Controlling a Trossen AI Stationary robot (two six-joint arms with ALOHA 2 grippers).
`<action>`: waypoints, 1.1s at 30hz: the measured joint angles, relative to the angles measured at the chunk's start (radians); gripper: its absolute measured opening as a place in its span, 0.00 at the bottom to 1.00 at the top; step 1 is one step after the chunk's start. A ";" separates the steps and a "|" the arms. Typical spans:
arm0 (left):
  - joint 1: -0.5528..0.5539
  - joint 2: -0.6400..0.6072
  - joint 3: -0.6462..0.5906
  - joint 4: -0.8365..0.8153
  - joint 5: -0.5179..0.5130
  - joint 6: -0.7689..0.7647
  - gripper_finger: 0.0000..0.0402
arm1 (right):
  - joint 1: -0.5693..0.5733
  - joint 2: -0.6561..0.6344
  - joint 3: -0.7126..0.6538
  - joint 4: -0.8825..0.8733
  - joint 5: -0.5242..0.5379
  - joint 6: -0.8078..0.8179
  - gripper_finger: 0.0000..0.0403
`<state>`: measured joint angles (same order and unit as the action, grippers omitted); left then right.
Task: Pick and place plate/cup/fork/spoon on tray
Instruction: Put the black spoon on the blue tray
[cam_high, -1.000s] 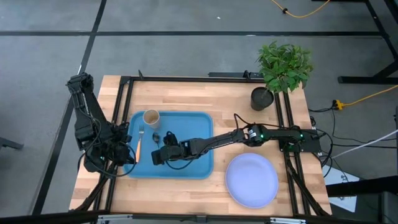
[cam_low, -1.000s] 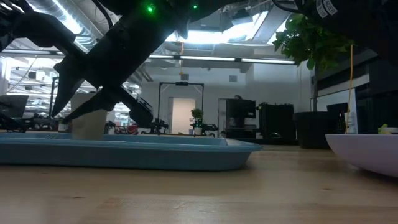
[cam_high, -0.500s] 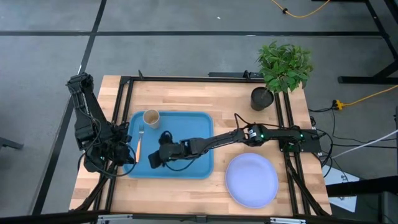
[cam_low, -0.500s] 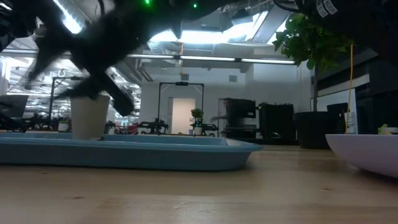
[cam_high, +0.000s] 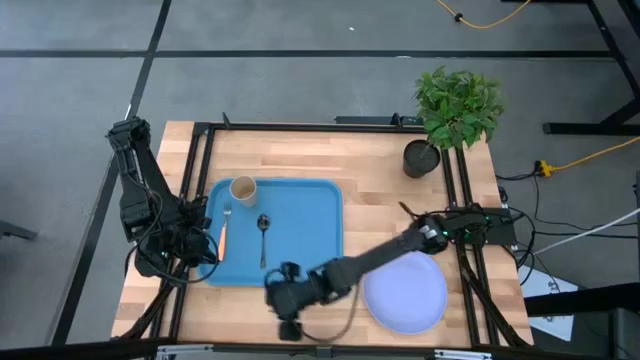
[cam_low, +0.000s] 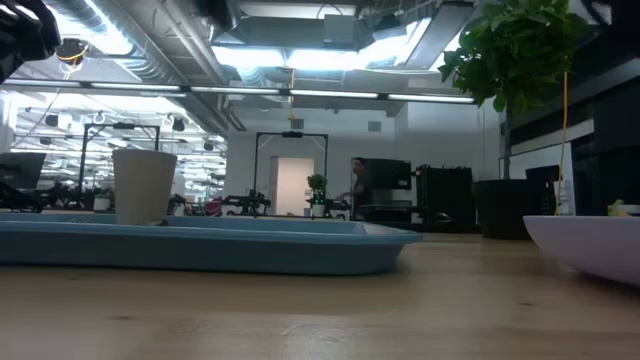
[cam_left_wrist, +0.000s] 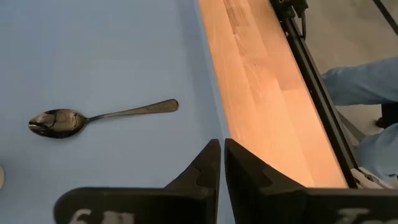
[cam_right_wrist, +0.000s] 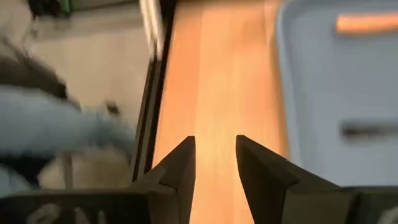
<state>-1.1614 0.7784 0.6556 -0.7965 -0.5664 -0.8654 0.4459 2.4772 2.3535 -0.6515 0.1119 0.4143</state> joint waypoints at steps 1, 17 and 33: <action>0.000 0.000 0.000 0.002 -0.002 0.000 0.03 | 0.015 -0.017 0.000 -0.074 0.020 0.011 0.29; 0.001 0.000 0.000 0.005 0.007 -0.124 0.04 | 0.111 -0.224 0.003 -0.482 0.221 0.100 0.28; 0.001 0.000 0.000 0.005 -0.084 -0.122 0.02 | 0.167 -0.392 -0.014 -0.912 0.603 0.133 0.28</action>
<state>-1.1606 0.7788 0.6556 -0.7912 -0.6501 -0.9878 0.6127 2.0854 2.3396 -1.5640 0.7154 0.5474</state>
